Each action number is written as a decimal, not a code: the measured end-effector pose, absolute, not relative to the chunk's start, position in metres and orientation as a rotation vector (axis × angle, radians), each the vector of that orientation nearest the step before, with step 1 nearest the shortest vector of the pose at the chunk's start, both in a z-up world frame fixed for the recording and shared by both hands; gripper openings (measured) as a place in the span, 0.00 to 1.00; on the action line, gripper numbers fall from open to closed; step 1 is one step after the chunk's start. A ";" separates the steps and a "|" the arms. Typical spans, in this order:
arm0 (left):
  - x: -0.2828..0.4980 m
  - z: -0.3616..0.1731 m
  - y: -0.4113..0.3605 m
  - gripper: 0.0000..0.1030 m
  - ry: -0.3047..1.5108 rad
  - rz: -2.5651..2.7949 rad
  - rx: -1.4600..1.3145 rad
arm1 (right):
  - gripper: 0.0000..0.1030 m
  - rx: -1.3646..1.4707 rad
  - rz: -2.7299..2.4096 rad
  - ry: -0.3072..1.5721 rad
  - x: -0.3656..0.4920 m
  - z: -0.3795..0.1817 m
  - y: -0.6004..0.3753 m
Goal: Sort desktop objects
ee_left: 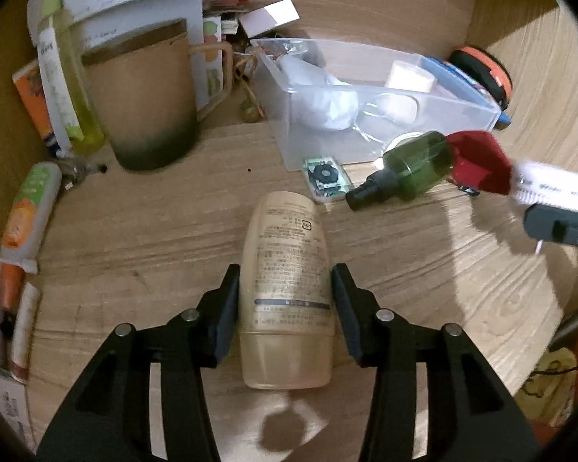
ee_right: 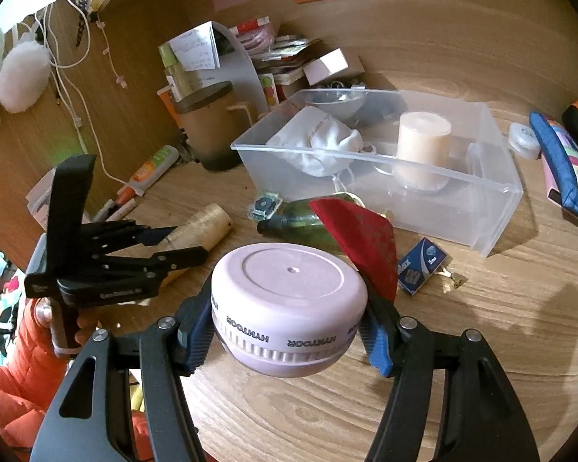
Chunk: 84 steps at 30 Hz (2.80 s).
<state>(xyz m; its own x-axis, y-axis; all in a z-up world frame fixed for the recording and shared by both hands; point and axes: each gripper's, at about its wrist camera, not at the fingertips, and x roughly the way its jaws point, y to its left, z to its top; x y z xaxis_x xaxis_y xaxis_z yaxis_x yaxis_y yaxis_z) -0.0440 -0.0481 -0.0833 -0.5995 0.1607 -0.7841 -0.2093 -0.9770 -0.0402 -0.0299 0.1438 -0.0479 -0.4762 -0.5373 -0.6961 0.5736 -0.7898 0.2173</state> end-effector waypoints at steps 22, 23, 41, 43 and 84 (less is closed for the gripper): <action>-0.048 -0.068 -0.013 0.46 0.124 2.549 -1.209 | 0.59 1.018 -2.299 0.039 -0.040 -0.029 0.162; -0.051 -0.073 -0.012 0.52 0.128 2.545 -1.240 | 0.59 1.022 -2.298 0.037 -0.041 -0.029 0.163; -0.045 -0.059 -0.016 0.25 0.092 2.544 -1.204 | 0.59 0.975 -2.274 0.029 -0.053 -0.020 0.166; -0.040 -0.057 -0.019 0.24 0.064 2.534 -1.195 | 0.59 0.974 -2.274 0.039 -0.055 -0.018 0.164; -0.045 -0.012 -0.003 0.22 0.032 2.598 -0.996 | 0.59 0.950 -2.289 0.045 -0.055 -0.008 0.164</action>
